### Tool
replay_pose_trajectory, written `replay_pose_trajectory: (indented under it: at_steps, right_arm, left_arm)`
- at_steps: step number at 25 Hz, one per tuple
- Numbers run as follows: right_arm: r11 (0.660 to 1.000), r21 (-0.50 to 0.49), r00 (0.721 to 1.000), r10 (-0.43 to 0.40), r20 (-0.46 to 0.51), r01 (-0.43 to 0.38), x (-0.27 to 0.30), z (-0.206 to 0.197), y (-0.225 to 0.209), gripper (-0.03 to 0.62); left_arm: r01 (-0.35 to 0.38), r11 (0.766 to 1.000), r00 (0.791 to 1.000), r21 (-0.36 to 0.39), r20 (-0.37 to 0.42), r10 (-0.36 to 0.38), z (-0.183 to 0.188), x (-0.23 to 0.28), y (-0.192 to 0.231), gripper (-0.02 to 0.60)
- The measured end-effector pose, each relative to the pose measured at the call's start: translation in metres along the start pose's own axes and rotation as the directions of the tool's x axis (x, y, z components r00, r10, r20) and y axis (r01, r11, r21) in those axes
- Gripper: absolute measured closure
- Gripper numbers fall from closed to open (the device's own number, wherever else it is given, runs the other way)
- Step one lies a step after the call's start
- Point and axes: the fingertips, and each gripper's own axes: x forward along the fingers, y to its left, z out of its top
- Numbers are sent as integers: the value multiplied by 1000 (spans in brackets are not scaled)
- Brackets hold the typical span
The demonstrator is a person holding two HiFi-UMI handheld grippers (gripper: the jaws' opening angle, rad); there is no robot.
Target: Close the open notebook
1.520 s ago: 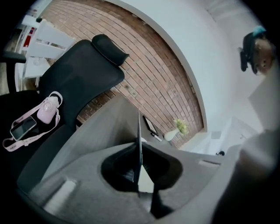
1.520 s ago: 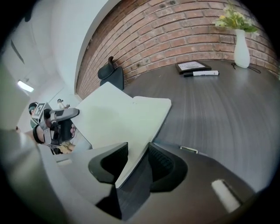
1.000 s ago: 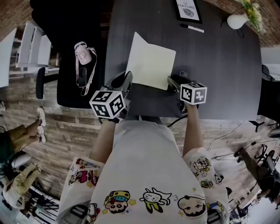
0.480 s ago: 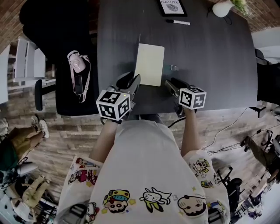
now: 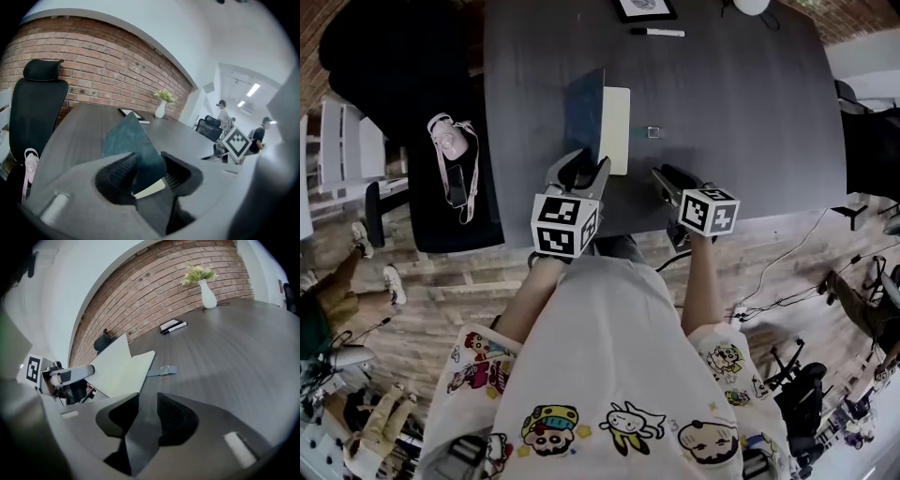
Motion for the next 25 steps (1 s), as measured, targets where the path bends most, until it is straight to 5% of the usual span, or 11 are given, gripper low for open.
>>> replay_pose_trajectory:
  at_steps: [11,25]
  right_arm:
    - [998,44,999,-38,13,38,-18,-10,-26,459]
    - [999,42,999,-34,11,34,-21,-13,-31,461]
  left_arm:
    - [-17,975,989,223,-137,49,-43,49,-31,370]
    - [7,986,982,166,-189,25,-63,75,-28,362]
